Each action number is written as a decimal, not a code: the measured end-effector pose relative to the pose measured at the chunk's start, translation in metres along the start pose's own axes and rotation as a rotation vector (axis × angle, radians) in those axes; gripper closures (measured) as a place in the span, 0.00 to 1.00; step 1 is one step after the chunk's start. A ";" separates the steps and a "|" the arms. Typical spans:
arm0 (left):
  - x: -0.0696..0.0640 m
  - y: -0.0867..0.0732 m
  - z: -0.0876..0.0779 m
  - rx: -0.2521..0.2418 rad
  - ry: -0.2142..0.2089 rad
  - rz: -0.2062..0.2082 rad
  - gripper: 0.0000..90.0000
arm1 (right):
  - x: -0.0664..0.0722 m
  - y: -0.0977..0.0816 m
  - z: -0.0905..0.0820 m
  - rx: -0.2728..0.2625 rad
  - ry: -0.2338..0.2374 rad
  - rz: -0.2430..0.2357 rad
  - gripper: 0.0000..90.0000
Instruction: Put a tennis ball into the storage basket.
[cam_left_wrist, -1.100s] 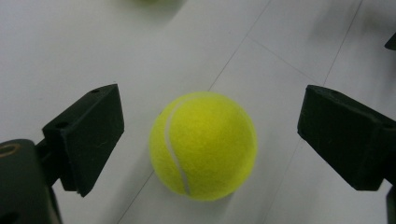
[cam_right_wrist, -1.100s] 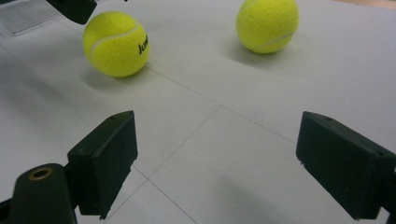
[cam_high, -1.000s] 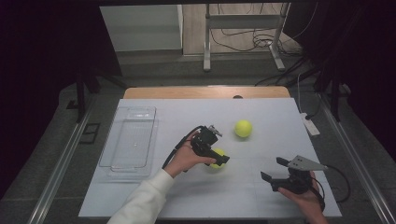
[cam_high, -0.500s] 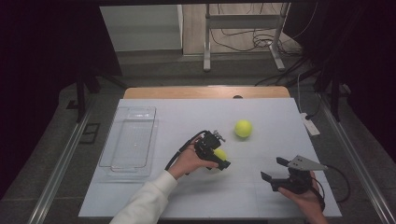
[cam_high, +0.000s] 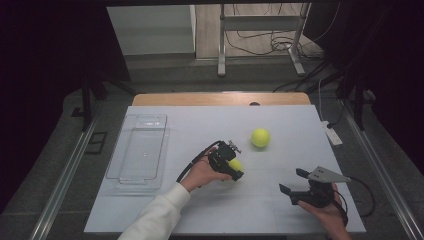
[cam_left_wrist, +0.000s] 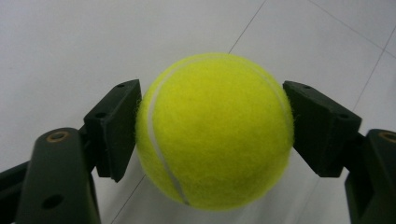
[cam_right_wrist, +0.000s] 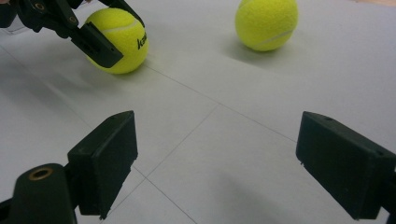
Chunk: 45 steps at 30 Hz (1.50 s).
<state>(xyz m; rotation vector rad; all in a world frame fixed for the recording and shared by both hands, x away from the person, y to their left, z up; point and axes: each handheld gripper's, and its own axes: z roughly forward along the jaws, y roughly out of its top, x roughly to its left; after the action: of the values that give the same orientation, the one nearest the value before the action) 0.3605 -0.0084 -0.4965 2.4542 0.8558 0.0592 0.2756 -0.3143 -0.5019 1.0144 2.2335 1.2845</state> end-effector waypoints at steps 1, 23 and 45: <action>0.000 0.000 0.000 -0.001 0.000 0.002 0.28 | 0.000 0.000 0.000 -0.001 0.002 0.002 0.15; 0.000 -0.001 -0.024 -0.103 -0.023 0.018 0.30 | -0.001 -0.001 0.001 0.000 -0.005 0.008 0.15; -0.005 -0.011 -0.048 -0.229 -0.052 0.033 0.30 | -0.003 -0.002 0.002 0.005 -0.013 0.024 0.15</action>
<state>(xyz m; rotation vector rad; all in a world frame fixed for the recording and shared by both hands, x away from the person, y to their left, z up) 0.3399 0.0185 -0.4599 2.2455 0.7422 0.0993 0.2776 -0.3160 -0.5046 1.0510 2.2226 1.2794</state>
